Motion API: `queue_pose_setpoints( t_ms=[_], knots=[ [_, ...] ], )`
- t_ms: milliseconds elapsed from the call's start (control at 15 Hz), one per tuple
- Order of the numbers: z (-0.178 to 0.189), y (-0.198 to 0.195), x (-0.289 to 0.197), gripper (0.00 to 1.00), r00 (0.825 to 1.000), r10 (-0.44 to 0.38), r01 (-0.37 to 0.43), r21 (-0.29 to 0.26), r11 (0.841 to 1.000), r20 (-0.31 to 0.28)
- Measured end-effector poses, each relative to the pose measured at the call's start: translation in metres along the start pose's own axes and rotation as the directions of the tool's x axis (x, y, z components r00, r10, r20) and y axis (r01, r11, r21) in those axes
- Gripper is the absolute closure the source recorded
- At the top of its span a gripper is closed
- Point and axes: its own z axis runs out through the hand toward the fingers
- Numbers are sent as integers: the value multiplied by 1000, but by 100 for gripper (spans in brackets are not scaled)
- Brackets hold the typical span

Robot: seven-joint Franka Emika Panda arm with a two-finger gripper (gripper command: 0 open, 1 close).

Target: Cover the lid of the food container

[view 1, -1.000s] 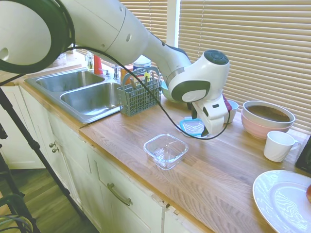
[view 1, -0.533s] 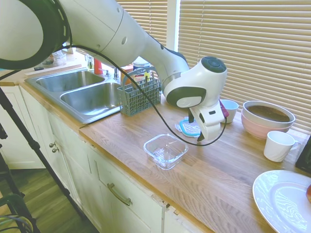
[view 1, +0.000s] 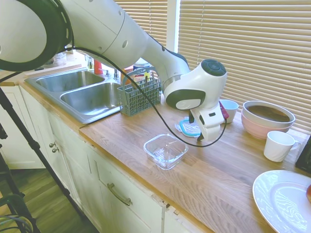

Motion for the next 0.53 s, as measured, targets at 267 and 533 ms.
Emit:
queue_pose_setpoints(
  t_ms=[267, 533],
  knots=[
    [3, -5, 5, 0, 1000, 12, -12, 15, 1000, 2],
    [5, -9, 8, 100, 1000, 18, -18, 25, 1000, 4]
  ],
)
